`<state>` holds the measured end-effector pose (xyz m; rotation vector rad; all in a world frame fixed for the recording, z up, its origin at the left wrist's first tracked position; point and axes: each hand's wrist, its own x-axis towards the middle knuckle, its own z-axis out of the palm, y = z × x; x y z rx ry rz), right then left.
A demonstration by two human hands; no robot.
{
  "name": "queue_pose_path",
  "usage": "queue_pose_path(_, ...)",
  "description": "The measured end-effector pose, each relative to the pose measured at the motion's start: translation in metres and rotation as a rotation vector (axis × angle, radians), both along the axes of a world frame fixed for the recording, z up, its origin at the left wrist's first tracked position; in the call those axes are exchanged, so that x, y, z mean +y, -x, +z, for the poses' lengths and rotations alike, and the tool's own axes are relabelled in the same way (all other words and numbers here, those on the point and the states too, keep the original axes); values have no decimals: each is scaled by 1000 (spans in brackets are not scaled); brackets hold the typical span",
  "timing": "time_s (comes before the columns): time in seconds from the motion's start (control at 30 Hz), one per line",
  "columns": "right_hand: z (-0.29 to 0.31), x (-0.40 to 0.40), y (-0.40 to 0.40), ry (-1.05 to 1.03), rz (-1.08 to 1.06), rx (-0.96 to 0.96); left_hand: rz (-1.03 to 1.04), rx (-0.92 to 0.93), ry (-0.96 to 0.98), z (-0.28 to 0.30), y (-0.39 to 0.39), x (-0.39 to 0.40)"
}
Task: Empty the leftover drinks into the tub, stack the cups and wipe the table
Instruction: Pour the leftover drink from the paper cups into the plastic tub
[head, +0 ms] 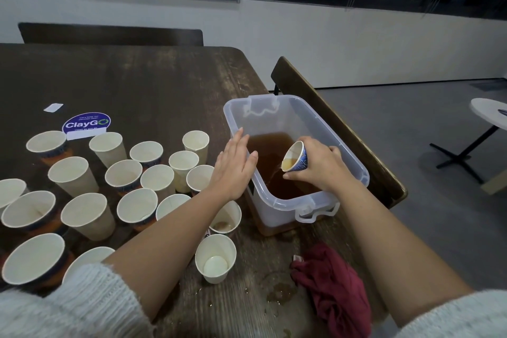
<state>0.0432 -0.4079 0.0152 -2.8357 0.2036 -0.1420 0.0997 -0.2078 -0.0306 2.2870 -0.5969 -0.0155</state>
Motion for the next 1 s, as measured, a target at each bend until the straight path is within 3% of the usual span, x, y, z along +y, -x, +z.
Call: queue_pose_path(1.0, -3, 0, -5, 221, -17, 15, -5, -6, -7, 1, 0, 1)
